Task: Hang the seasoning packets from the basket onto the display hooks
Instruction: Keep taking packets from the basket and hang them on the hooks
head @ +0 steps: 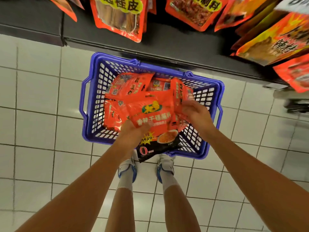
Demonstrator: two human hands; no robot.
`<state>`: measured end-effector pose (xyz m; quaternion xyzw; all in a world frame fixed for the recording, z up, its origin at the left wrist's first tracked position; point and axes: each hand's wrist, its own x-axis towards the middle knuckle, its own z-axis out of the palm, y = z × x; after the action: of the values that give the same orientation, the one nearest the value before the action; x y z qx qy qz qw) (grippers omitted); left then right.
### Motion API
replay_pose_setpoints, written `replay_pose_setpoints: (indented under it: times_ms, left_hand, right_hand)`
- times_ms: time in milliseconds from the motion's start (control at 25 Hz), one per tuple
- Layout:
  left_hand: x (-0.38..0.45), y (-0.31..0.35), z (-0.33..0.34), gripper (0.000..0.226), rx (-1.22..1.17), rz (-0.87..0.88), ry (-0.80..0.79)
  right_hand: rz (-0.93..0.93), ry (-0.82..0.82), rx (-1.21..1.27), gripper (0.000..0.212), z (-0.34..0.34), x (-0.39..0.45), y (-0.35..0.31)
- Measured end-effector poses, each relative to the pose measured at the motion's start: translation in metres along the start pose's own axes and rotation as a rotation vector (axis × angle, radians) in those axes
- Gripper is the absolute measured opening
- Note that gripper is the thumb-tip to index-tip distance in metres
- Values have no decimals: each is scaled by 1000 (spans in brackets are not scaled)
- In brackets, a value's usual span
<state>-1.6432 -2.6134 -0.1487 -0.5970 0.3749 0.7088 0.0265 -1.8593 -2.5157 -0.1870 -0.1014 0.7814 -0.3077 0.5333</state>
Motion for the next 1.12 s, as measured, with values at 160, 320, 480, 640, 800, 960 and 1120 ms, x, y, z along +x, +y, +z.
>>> replay_pose_setpoints:
  times_ms: [160,320,480,640,800,960,1120]
  left_hand:
    - [11,-13,-25,28,-171,-8,54]
    - [4,-16,-39,43,-216,21,56]
    - [-28,14,-46,40,-262,50,31]
    - [-78,78,-56,51,-300,126,-20]
    - [-157,164,-65,44,-295,275,-59]
    - [-283,271,-79,44,-282,471,-55]
    - [-405,358,-94,49,-306,689,-50]
  right_hand:
    - [-45,-60,-726,117,14,59,36]
    - [-227,94,-673,81,28,47,44]
    - [-313,178,-373,32,-10,-11,-7]
    - [-251,157,193,10,-55,-77,-110]
    - [-468,110,234,11,-72,-167,-218]
    - [-691,138,124,4,-104,-297,-339]
    - [-907,203,113,27,-135,-414,-439]
